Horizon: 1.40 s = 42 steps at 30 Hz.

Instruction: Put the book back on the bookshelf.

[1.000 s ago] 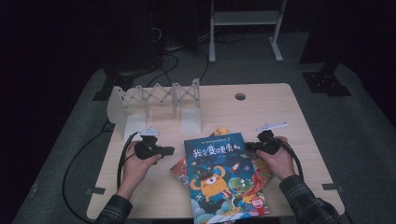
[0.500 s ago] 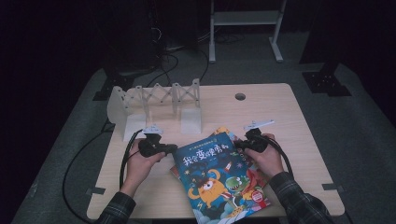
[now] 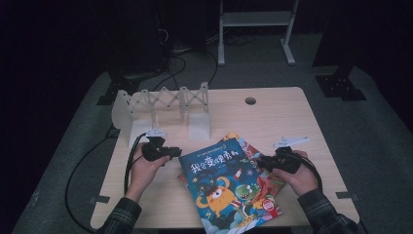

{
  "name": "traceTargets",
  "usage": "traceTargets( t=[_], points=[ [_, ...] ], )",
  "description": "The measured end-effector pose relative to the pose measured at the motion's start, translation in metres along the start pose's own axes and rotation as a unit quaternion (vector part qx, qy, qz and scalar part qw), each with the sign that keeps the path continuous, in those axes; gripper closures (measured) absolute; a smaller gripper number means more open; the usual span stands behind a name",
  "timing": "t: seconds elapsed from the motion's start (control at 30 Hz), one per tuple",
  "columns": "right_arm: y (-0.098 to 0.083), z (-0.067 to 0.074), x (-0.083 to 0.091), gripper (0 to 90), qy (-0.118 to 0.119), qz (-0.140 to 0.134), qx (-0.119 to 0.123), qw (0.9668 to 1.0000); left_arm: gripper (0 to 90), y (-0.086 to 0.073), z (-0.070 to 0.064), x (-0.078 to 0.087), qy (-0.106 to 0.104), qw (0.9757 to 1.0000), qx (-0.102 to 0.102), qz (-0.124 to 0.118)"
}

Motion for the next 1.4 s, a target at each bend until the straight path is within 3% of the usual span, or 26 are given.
traceTargets(
  t=[0.17, 0.5, 1.0, 1.4],
  points=[
    [-0.018, 0.006, 0.021, 56.9, 0.011, -0.007, 0.002, 0.9999, 76.0, -0.003, 0.001, -0.003, 0.005, 0.9999, -0.005, 0.012],
    [-0.043, 0.018, 0.047, 49.9, 0.015, -0.015, 0.015, 0.9997, 75.4, -0.008, 0.0, -0.008, 0.017, 0.9993, -0.014, 0.031],
    [-0.076, 0.027, 0.064, 41.8, 0.016, -0.008, 0.024, 0.9995, 76.1, -0.01, -0.002, -0.007, 0.026, 0.9988, -0.023, 0.036],
    [-0.095, 0.037, 0.076, 37.9, 0.028, -0.004, 0.036, 0.999, 75.8, -0.011, -0.002, -0.006, 0.022, 0.9991, -0.016, 0.034]
  ],
)
Point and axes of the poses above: each handheld gripper's, and its own axes: x roughly backward along the jaws, y roughly out of its top, z roughly to its left, the point moved 9 cm from there along -x, roughly forward along the jaws
